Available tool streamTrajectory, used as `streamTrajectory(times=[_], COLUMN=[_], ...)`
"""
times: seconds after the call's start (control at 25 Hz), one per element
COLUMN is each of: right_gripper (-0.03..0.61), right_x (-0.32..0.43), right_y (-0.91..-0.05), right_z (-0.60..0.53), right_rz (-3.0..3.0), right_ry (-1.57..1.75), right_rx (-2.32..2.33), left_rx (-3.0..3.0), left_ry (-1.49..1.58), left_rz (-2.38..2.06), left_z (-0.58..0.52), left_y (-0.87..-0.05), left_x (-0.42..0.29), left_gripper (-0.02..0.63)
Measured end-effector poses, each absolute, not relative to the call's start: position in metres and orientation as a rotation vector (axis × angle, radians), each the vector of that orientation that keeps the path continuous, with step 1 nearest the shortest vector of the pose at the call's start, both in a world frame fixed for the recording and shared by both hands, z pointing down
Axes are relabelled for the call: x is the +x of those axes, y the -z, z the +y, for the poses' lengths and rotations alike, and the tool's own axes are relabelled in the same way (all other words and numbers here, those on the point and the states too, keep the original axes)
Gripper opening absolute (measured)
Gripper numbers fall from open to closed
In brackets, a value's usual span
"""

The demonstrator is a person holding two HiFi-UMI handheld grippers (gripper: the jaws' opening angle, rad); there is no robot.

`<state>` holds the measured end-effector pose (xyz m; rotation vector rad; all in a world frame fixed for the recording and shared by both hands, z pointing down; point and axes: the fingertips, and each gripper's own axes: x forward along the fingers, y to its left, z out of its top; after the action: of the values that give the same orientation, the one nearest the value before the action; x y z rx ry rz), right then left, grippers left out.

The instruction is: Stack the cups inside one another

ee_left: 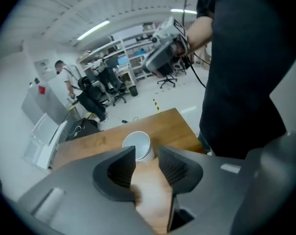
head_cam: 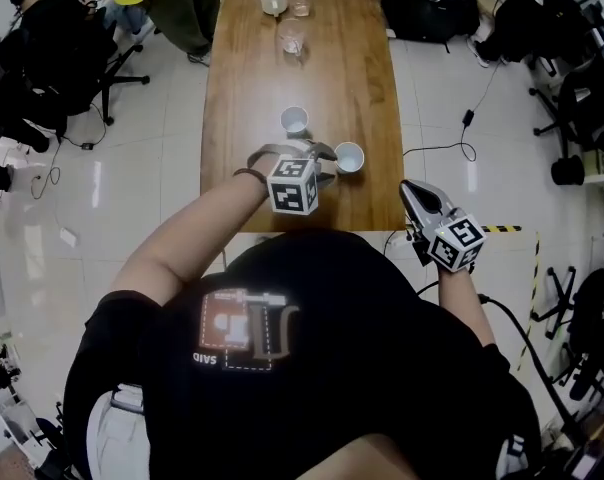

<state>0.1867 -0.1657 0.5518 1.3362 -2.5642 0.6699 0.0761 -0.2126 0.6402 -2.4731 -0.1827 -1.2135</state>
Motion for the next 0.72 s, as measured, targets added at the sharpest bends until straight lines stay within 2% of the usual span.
streamTrajectory(times=[0.32,0.36,0.4,0.48,0.72], right_gripper=[0.014,0.014,0.014,0.014,0.014], right_x=[0.236,0.241,0.244,0.246,0.24], right_y=[-0.566,-0.567,-0.567,-0.567,-0.563], right_z=[-0.12,-0.117,-0.114,-0.113,-0.128], right_rz=[-2.458,-2.448,-2.442,-2.438,-2.487], right_ry=[-0.743,-0.749,-0.753,-0.754,-0.729], right_rx=[1.496,1.508,1.517,1.521,1.49], left_rx=[-2.11,-2.104,-2.109,-2.141,-2.384], left_ry=[1.432,1.439,1.441,1.436,1.346], left_rz=[-0.353,-0.352,-0.355,-0.363,-0.204], left_z=[-0.214,-0.215,-0.214,-0.213,-0.235], left_y=[-0.717,-0.72,-0.721,-0.718,-0.646], left_x=[0.106,0.108,0.111,0.113,0.105], left_gripper=[0.134,0.108,0.054,0.018,0.018])
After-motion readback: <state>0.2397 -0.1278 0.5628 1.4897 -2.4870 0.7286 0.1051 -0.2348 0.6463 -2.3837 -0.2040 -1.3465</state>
